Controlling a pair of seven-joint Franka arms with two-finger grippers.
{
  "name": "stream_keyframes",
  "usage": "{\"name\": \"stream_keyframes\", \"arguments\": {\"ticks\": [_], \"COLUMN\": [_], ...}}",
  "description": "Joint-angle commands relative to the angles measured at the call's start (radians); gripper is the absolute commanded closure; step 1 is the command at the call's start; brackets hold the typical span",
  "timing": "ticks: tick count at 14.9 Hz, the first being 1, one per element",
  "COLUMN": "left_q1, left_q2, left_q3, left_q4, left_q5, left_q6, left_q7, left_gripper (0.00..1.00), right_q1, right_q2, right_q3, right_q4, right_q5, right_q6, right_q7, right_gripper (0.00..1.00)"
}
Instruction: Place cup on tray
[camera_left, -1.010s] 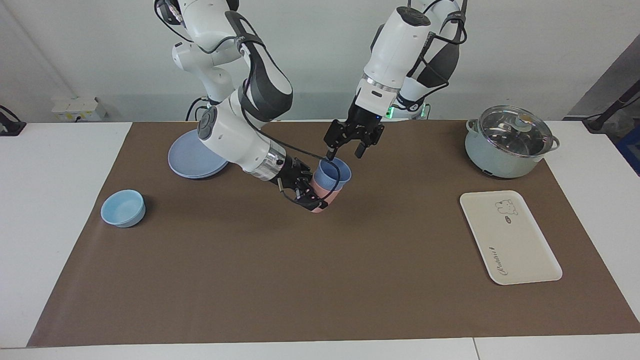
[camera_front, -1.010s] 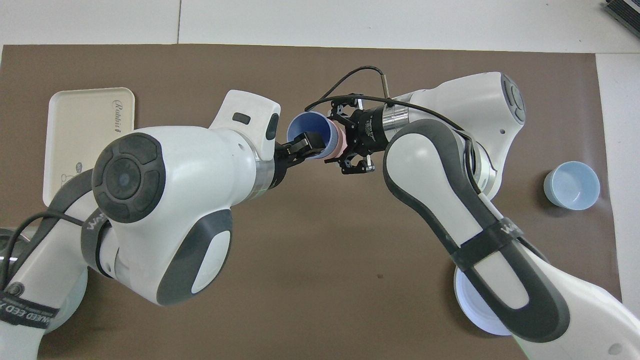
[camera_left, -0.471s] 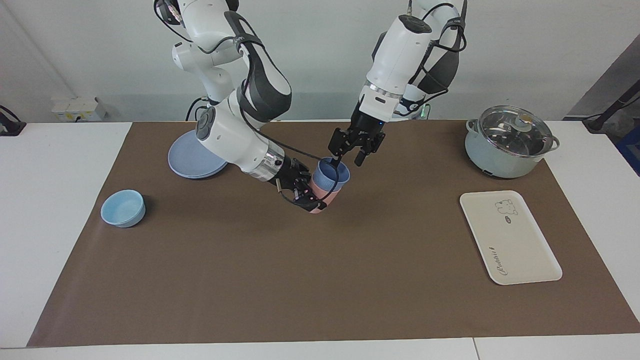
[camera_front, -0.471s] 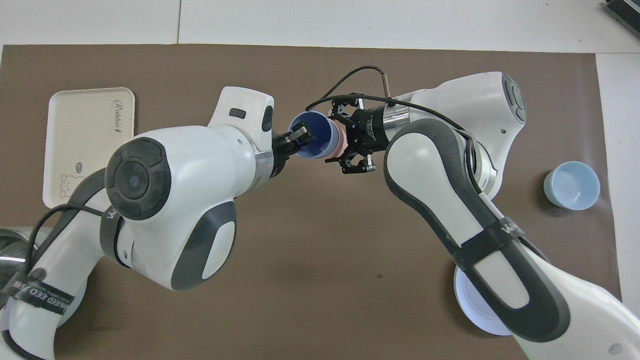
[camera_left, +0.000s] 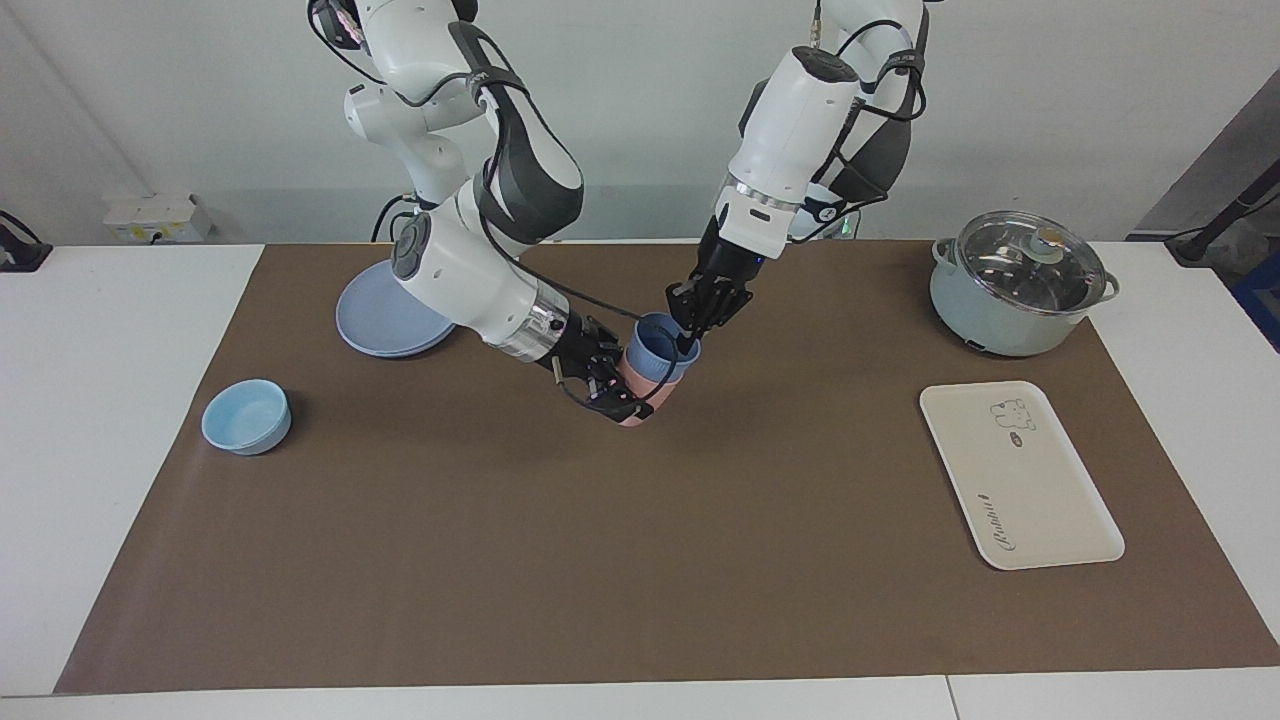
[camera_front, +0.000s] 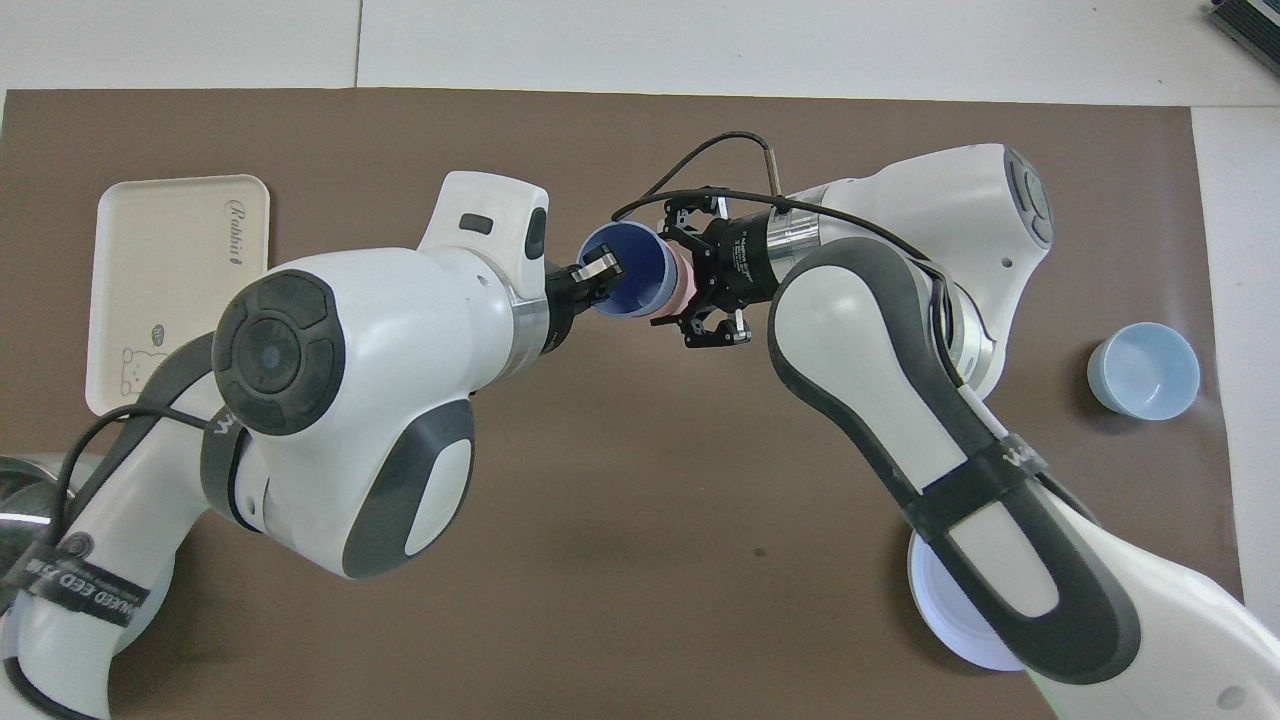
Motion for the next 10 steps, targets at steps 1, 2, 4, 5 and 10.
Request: {"name": "stream_keyframes", "arguments": {"ticks": [1,2,4,5,10], "left_q1": [0.002,0.004,0.030,0.043,0.207], "left_q2": [-0.012,-0.024,-0.056,-0.064,-0.126], "left_q3": [0.012,0.015,0.018,0.020,0.018], "left_q4": [0.083,0.101,0.162,0.187,0.138], "left_q5": [0.021,0.021,0.021,0.021,0.023], "left_q6": [-0.123,-0.163,-0.270,-0.310,-0.392], "left_q7": [-0.027,-0.033,-0.029,-0.025,0.132], "left_gripper": [1.00,1.00,1.00,1.00,1.00], "right_q1": [-0.008,-0.015,-0.025,-0.034,-0.188], "right_q2": [-0.016,-0.016,-0.016,-0.016,-0.011], "right_q3": [-0.002,-0.002,-0.003,-0.003,-0.003], "right_q4": [-0.012,-0.012,-0.013,-0.013,-0.043], "right_q5": [0.024,0.024,0.026,0.027,0.197], "right_q6": [0.012,0.011,0.005,0.003,-0.073], "right_q7": [-0.006,-0.006,-0.006,-0.006,-0.072], "right_gripper": [1.00,1.00,1.00,1.00,1.00]}}
